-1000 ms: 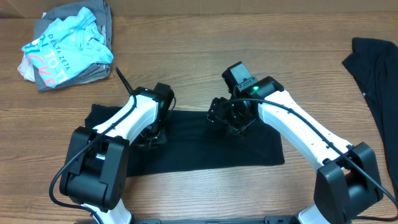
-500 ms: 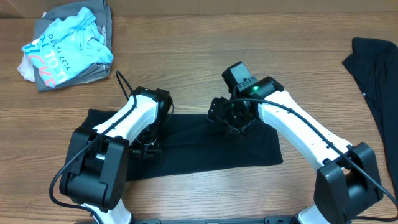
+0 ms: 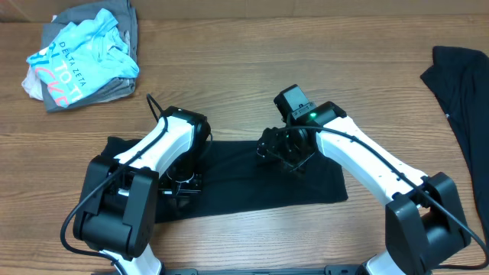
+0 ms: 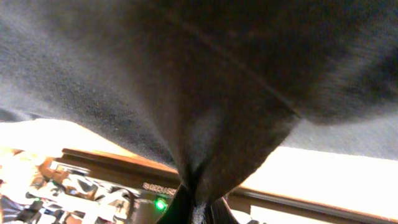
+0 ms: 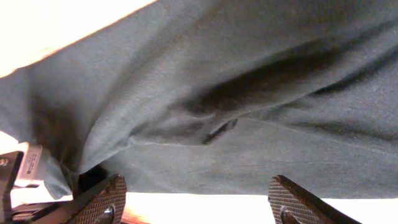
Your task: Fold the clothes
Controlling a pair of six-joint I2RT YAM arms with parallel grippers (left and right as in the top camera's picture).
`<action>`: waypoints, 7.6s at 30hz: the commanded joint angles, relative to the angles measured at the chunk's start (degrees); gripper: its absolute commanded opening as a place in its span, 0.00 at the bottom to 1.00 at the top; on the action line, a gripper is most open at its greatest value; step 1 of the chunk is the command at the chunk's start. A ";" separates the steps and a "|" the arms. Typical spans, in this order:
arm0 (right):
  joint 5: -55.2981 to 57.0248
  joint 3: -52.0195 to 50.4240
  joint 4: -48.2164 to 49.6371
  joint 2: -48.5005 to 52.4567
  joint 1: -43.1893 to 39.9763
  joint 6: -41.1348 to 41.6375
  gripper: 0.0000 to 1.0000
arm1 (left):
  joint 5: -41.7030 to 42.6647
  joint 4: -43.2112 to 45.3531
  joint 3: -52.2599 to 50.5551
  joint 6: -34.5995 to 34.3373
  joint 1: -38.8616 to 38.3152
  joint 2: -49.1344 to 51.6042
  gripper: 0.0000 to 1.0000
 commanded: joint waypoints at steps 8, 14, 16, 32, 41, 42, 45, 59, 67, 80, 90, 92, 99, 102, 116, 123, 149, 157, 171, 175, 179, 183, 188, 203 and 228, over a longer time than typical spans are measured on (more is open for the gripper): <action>0.55 -1.03 1.31 1.03 -0.07 0.09 0.78 | 6.45 -2.78 0.74 3.13 -0.15 -1.29 0.85; 0.57 -1.03 1.33 2.86 -0.09 0.02 0.76 | 6.43 -2.69 3.10 2.29 0.02 -1.29 0.54; 0.57 -1.03 1.57 2.95 -0.09 0.02 0.73 | 6.47 -2.78 5.16 2.29 0.02 -1.29 0.41; 10.95 -5.53 1.11 3.02 -1.16 1.14 0.09 | 6.47 6.14 8.22 0.28 4.24 -1.22 0.04; 6.62 -10.67 4.61 3.02 -9.33 -4.96 0.04 | 6.36 8.26 5.79 0.87 11.08 -1.22 0.04; 6.84 -10.67 4.44 3.02 -9.84 -4.96 0.04 | 6.38 8.90 5.35 0.87 11.63 -1.22 0.04; 7.06 -10.67 4.31 3.02 -11.41 -6.34 0.04 | 6.34 11.21 3.96 1.05 13.44 -1.14 0.04; 7.93 -10.71 3.28 8.90 -19.34 -7.98 0.04 | 7.04 19.12 -2.19 1.46 22.14 -0.96 0.04; 8.90 -10.71 4.26 9.84 -23.02 -8.17 0.04 | 4.68 23.52 -3.82 0.98 26.56 -0.81 0.04; 13.07 -10.64 5.20 9.84 -32.00 -8.15 0.04 | 4.68 29.29 -4.07 1.03 30.93 -0.42 0.28; 16.00 -9.14 6.21 9.84 -33.27 -5.51 0.04 | 10.88 33.94 -4.04 7.06 30.77 -0.42 0.92; 16.02 -8.35 6.19 9.84 -33.27 -5.29 0.04 | 10.78 34.64 -3.91 7.06 30.77 -0.42 0.93; 16.20 -4.35 3.19 9.84 -33.27 -3.17 0.04 | 10.71 34.40 1.55 8.13 30.80 -0.42 1.00; 17.18 -2.16 0.37 9.84 -33.27 -3.17 0.04 | 8.94 31.78 5.51 8.07 30.77 -0.42 0.99; 17.66 12.61 -14.49 9.70 -31.98 -5.90 0.04 | 13.09 6.82 27.52 10.10 28.48 -0.52 0.73; 17.38 12.59 -14.60 9.70 -30.75 -5.99 0.04 | 15.04 8.79 16.74 9.51 21.64 -0.17 0.08; 17.46 12.55 -16.83 9.70 -30.40 -6.45 0.04 | 0.52 27.34 3.48 3.72 31.26 8.13 0.04; 19.19 12.57 -16.72 9.70 -29.18 -9.42 0.04 | -0.70 26.88 5.11 1.40 39.47 8.37 0.04; 18.93 15.37 -16.96 7.85 -27.26 -10.71 0.04 | -0.46 11.65 20.15 -1.18 43.25 8.28 0.30; 16.74 16.00 -18.10 5.99 -31.19 -12.52 0.40 | 2.23 5.03 27.45 -0.57 43.21 6.97 0.49; 3.39 14.86 -17.55 5.99 -35.52 -24.30 0.79 | 16.98 1.03 30.77 7.32 42.71 4.92 1.00; 0.00 12.59 -17.29 5.99 -37.68 -30.18 0.92 | 26.82 -1.73 30.75 15.43 41.20 4.33 1.00; -3.67 5.46 -11.45 5.99 -39.69 -32.09 0.98 | 27.50 -7.08 30.71 21.94 38.69 4.37 1.00; -14.36 -12.46 4.46 5.99 -38.60 -38.14 0.99 | 30.18 -9.16 30.71 25.66 29.77 4.11 1.00; -2.97 -15.10 10.01 5.99 -26.27 -26.23 0.04 | 25.46 -9.31 30.71 24.98 27.50 4.11 1.00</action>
